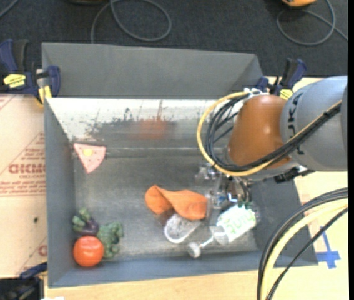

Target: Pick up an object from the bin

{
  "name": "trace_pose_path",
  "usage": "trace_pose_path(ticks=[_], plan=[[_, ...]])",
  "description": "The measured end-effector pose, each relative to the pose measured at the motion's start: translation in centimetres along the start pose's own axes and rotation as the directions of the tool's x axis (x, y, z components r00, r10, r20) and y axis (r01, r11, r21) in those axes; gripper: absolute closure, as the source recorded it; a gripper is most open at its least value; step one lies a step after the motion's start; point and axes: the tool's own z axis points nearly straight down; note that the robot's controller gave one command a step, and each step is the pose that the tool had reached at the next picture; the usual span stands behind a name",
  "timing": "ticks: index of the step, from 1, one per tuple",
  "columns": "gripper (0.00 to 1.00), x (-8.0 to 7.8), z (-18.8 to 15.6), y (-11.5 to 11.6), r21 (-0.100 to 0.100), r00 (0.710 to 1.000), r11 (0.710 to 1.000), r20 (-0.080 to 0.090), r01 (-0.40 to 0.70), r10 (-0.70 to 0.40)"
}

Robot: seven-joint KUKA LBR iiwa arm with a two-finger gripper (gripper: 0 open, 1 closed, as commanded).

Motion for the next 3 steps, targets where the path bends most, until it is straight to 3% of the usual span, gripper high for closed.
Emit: trace_pose_path(ticks=[1, 2, 3], plan=[[0.00, 0.1, 2.0, 2.3, 0.002, 1.000, 1.000, 0.001, -0.027, 0.027], [1.00, -0.3, 3.5, 2.5, -0.001, 0.998, 0.998, -0.003, -0.070, 0.070], [0.00, -0.3, 3.6, 2.4, 0.000, 0.998, 0.998, -0.002, -0.070, 0.070]])
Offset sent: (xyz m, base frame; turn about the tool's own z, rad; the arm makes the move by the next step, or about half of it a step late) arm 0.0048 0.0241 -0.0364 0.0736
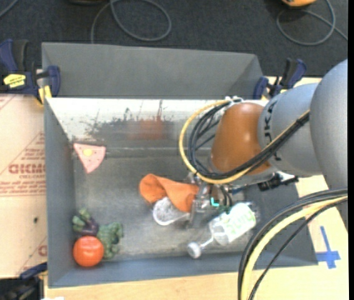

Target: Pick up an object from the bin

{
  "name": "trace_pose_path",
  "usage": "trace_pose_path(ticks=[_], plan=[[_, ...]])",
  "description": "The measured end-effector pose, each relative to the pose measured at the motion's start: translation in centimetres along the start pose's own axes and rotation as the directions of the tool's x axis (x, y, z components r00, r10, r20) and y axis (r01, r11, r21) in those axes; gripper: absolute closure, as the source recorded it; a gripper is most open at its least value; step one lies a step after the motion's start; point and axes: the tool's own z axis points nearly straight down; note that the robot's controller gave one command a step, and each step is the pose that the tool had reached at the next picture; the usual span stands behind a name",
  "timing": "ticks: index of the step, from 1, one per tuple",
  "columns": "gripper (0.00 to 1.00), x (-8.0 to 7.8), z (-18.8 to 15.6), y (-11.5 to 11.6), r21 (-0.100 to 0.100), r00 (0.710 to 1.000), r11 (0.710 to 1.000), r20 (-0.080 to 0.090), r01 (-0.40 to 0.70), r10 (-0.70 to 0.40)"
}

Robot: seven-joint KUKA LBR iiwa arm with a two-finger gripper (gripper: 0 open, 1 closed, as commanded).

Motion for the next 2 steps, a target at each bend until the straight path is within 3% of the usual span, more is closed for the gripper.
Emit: trace_pose_path(ticks=[1, 2], plan=[[1.00, -0.01, 0.00, 0.04, 0.000, 1.000, 1.000, 0.000, 0.003, -0.003], [1.00, -0.01, 0.00, 0.04, 0.000, 1.000, 1.000, 0.000, 0.003, -0.003]])
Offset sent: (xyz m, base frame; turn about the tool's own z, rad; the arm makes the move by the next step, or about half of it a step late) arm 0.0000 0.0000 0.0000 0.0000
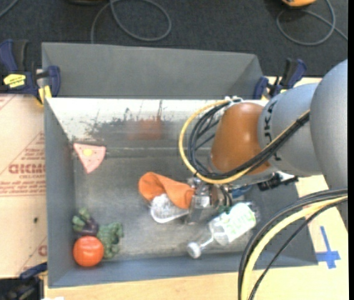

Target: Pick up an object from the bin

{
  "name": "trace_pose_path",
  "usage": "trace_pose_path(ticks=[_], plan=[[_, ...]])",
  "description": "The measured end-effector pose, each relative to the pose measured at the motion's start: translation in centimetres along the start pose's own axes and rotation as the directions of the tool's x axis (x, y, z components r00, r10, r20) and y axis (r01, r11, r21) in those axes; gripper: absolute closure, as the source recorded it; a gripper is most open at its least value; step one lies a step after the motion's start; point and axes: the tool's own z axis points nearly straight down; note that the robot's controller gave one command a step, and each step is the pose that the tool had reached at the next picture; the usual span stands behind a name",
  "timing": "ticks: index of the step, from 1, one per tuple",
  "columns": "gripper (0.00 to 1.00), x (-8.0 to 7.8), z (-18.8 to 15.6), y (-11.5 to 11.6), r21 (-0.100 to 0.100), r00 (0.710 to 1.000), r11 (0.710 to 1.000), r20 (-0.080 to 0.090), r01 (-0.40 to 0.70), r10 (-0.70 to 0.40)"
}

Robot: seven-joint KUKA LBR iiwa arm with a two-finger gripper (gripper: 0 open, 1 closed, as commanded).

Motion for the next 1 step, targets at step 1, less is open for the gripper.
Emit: trace_pose_path(ticks=[1], plan=[[1.00, -0.62, -13.28, -0.15, 0.000, 1.000, 1.000, 0.002, 0.022, -0.022]])
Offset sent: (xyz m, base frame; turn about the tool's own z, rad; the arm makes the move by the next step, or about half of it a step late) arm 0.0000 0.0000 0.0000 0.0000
